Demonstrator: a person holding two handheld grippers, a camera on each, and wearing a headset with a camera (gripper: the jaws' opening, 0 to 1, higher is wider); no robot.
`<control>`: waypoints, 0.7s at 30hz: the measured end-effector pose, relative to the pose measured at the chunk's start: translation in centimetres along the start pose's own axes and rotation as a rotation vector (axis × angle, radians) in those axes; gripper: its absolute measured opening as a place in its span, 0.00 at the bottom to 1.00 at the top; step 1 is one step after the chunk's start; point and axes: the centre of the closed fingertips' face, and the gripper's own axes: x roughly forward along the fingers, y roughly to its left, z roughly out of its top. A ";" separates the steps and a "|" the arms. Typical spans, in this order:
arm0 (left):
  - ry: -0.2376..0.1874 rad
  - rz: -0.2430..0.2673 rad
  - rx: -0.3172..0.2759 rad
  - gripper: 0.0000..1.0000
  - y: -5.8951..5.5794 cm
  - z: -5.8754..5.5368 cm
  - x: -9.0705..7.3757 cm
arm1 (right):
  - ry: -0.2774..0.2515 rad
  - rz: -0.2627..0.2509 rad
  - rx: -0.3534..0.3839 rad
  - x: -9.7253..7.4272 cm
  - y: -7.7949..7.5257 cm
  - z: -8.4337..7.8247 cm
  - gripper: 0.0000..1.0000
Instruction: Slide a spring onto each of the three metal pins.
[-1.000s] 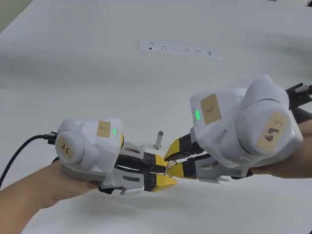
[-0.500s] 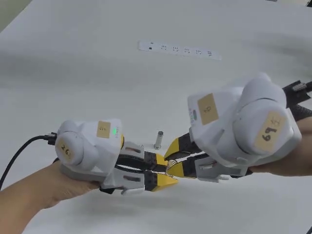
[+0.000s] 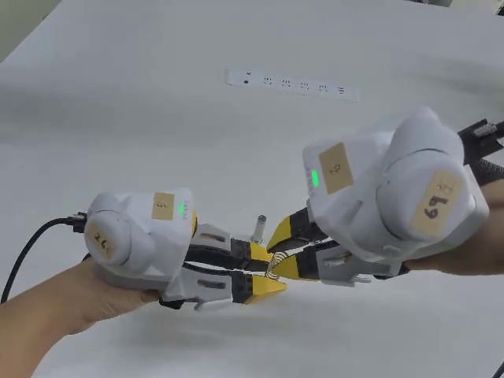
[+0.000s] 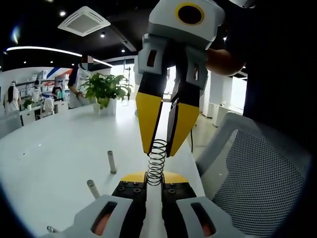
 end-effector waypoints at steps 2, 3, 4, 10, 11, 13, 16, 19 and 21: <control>-0.002 0.005 -0.004 0.02 0.0 0.1 -0.1 | 0.001 0.001 -0.006 0.0 0.0 0.2 0.04; -0.002 0.004 -0.002 0.03 -0.1 0.1 -0.1 | 0.000 0.004 -0.008 0.0 0.1 0.3 0.04; -0.003 0.007 -0.001 0.03 -0.1 0.2 -0.2 | 0.000 0.003 -0.008 0.0 0.1 0.3 0.04; -0.003 0.021 -0.005 0.05 -0.1 0.3 -0.4 | 0.008 0.001 -0.023 -0.1 0.1 0.5 0.04; -0.005 0.021 -0.006 0.05 -0.1 0.3 -0.5 | 0.009 -0.001 -0.023 -0.2 0.1 0.5 0.04; -0.011 0.026 -0.008 0.07 0.0 0.5 -0.6 | 0.010 -0.001 -0.024 -0.2 0.1 0.5 0.04; -0.015 0.033 -0.011 0.10 0.1 0.6 -0.8 | 0.009 -0.004 -0.029 -0.2 0.1 0.7 0.04; -0.013 0.035 -0.013 0.13 0.1 0.7 -1.0 | 0.006 -0.009 -0.024 -0.2 0.0 0.8 0.04; -0.008 0.041 -0.014 0.15 0.2 0.6 -1.1 | 0.002 -0.013 -0.017 -0.2 -0.1 0.9 0.04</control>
